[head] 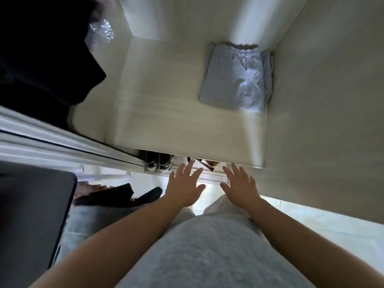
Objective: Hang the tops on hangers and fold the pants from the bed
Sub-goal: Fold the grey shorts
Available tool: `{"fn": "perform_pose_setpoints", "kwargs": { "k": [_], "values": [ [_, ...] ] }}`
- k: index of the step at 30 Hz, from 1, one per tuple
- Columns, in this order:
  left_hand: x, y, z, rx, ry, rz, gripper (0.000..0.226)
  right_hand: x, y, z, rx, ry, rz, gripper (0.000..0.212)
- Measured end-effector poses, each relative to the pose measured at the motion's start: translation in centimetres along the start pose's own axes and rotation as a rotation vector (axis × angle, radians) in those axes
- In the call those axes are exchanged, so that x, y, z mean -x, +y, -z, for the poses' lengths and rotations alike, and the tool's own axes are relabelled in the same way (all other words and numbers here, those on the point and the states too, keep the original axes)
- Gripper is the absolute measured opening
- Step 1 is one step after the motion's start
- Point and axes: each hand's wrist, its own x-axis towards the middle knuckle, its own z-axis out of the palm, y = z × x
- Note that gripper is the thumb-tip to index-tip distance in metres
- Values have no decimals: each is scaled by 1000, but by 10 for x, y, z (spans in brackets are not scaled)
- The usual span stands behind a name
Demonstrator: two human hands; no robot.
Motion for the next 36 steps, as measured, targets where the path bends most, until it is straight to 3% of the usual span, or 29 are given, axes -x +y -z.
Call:
{"fn": "perform_pose_setpoints", "kwargs": {
  "k": [6, 17, 27, 36],
  "values": [
    [49, 17, -3, 13, 164, 83, 66, 36, 15, 8, 40, 81, 224, 66],
    [167, 106, -91, 219, 501, 470, 67, 103, 71, -4, 208, 114, 685, 64],
    [297, 155, -171, 445, 661, 911, 66, 189, 26, -43, 314, -67, 1086, 64],
    [434, 206, -282, 683, 778, 1381, 67, 308, -39, -132, 534, -234, 1552, 65]
  ]
}}
